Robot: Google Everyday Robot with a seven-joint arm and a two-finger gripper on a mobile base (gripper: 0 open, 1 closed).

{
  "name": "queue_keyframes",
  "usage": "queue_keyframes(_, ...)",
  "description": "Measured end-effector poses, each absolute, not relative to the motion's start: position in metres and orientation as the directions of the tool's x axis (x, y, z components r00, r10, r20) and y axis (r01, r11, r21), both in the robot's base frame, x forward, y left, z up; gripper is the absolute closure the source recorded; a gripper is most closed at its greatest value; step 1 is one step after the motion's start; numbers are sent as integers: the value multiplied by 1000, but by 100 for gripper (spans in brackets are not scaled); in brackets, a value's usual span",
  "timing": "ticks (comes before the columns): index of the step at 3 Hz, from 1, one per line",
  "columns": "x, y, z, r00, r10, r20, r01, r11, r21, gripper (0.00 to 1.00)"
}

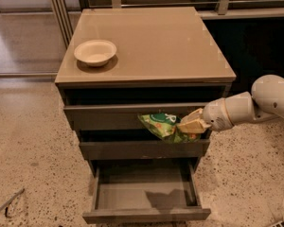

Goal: Pick green rice chip bag from bottom drawer and place on counter

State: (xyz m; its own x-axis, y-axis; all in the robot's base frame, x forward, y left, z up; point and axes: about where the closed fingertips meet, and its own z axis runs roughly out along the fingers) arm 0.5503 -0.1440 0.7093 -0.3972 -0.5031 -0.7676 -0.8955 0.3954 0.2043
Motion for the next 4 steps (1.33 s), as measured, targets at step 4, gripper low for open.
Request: queue_keyframes(4,559,-118,877,-282,-533,-798,-935,339,104,100)
